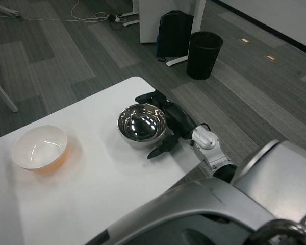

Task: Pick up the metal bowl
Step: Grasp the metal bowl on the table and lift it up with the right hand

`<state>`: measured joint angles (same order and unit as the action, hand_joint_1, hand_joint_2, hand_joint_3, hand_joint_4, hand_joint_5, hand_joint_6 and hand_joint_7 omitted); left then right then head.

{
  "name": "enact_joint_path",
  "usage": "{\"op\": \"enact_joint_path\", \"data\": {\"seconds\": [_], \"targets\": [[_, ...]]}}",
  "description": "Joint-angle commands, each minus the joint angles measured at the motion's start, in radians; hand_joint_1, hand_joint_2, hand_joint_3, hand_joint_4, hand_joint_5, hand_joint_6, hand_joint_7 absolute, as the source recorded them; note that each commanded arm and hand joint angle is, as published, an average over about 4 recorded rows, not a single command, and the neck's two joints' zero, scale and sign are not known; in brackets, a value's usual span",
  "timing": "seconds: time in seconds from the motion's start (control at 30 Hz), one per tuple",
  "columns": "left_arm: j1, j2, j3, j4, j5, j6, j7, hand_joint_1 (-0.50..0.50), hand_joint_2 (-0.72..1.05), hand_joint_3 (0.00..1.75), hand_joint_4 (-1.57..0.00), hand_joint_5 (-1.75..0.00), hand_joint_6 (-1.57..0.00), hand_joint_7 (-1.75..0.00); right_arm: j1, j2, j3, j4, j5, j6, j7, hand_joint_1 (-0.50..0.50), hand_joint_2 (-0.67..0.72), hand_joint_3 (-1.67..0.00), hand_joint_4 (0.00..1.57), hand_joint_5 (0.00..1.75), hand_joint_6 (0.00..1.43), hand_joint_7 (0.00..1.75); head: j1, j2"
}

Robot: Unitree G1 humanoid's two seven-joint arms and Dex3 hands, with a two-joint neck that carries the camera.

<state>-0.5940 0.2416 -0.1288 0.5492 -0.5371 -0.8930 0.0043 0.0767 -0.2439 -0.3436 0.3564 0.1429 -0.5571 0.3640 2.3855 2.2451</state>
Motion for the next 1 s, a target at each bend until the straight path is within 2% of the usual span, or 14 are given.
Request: {"op": "enact_joint_path", "data": {"seconds": [0.03, 0.1, 0.17, 0.27, 0.4, 0.47, 0.53, 0.77, 1.0], "targets": [[-0.003, -0.003, 0.001, -0.005, -0.003, -0.003, -0.003, -0.50, -0.64, 0.02, 0.00, 0.00, 0.00, 0.00, -0.018, -0.016, 0.026, 0.033, 0.031, -0.027, -0.015, -0.46, -0.26, -0.61, 0.41, 0.99, 0.75, 1.54, 0.005, 0.000], [-0.002, -0.005, 0.001, -0.005, -0.003, -0.003, -0.003, -0.50, -0.64, 0.02, 0.00, 0.00, 0.00, 0.00, -0.027, -0.021, 0.049, 0.057, 0.056, -0.040, -0.020, -0.46, -0.32, -0.69, 0.64, 1.33, 1.12, 1.57, 0.009, 0.000], [-0.002, -0.005, 0.001, -0.005, -0.003, -0.003, -0.003, -0.50, -0.64, 0.02, 0.00, 0.00, 0.00, 0.00, -0.035, -0.023, 0.070, 0.078, 0.083, -0.056, -0.023, -0.45, -0.37, -0.77, 0.86, 1.53, 1.30, 1.57, 0.011, -0.001], [-0.002, -0.006, 0.002, -0.005, -0.003, -0.003, -0.003, -0.50, -0.64, 0.00, 0.00, 0.00, 0.00, 0.00, -0.044, -0.025, 0.090, 0.097, 0.106, -0.070, -0.029, -0.42, -0.41, -0.87, 1.14, 1.65, 1.37, 1.50, 0.014, -0.001], [-0.003, -0.007, 0.001, -0.005, -0.003, -0.003, -0.003, -0.50, -0.64, 0.04, 0.00, 0.00, 0.00, 0.00, -0.051, -0.031, 0.108, 0.105, 0.130, -0.076, -0.027, -0.38, -0.48, -0.87, 1.43, 1.65, 1.40, 1.43, 0.019, -0.002], [-0.003, -0.008, 0.000, -0.005, -0.003, -0.003, -0.003, -0.50, -0.64, 0.09, 0.00, 0.00, 0.00, 0.00, -0.052, -0.033, 0.110, 0.105, 0.134, -0.077, -0.027, -0.36, -0.48, -0.87, 1.48, 1.65, 1.39, 1.40, 0.022, -0.001], [-0.003, -0.010, 0.001, -0.005, -0.002, -0.001, -0.003, -0.50, -0.64, 0.04, 0.00, 0.00, 0.00, 0.00, -0.052, -0.035, 0.110, 0.093, 0.140, -0.079, -0.027, -0.34, -0.48, -0.87, 1.53, 1.65, 1.38, 1.40, 0.031, 0.003], [-0.004, -0.014, 0.002, -0.005, 0.003, 0.009, -0.003, -0.50, -0.64, 0.00, 0.00, 0.00, 0.00, 0.00, -0.054, -0.042, 0.110, 0.009, 0.151, -0.076, -0.028, -0.33, -0.48, -0.87, 1.54, 1.65, 1.37, 1.40, 0.103, 0.041], [-0.004, -0.035, -0.004, -0.005, 0.019, 0.024, -0.003, -0.50, -0.64, 0.00, 0.00, 0.00, 0.00, 0.00, -0.100, -0.083, 0.120, -0.154, 0.141, -0.004, -0.029, -0.31, -0.48, -0.87, 1.57, 1.65, 1.37, 1.40, 0.225, 0.151]]}}
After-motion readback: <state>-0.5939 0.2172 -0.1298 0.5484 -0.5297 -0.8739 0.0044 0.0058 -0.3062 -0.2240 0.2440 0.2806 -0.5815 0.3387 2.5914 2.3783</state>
